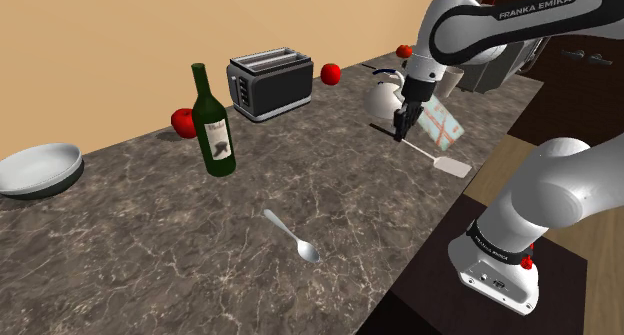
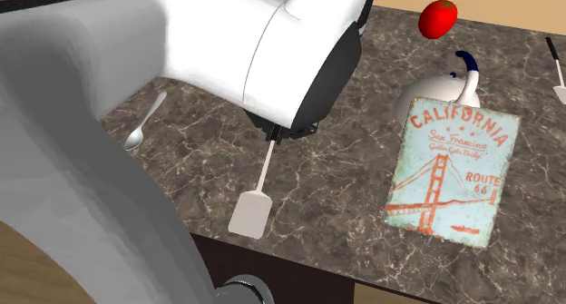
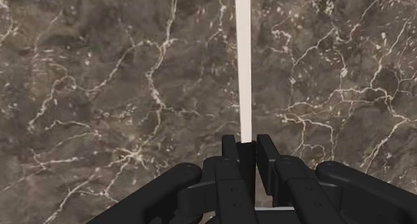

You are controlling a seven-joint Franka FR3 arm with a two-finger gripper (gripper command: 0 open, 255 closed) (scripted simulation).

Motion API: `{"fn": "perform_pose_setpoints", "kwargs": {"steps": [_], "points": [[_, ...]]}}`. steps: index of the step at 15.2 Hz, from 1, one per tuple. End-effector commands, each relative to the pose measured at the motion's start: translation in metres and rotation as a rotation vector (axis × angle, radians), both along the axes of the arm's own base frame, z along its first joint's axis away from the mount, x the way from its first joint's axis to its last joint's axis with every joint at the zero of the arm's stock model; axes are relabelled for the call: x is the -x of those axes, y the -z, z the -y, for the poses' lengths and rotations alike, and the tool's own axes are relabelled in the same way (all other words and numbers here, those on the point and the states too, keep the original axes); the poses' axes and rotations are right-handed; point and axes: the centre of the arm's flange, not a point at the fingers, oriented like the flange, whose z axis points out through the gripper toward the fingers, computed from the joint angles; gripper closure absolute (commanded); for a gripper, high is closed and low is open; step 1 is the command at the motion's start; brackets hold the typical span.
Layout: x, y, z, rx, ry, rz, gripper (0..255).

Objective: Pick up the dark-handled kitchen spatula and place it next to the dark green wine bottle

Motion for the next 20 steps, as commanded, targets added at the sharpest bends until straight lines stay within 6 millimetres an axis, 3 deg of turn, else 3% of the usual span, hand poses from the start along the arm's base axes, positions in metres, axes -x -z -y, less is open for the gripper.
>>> {"fn": "perform_pose_setpoints", "kwargs": {"steps": [1,20], "points": [[0.0,-0.011,0.0,0.0,0.0,0.0,255],[0.0,-0.112,0.0,0.0,0.0,0.0,255]]}}
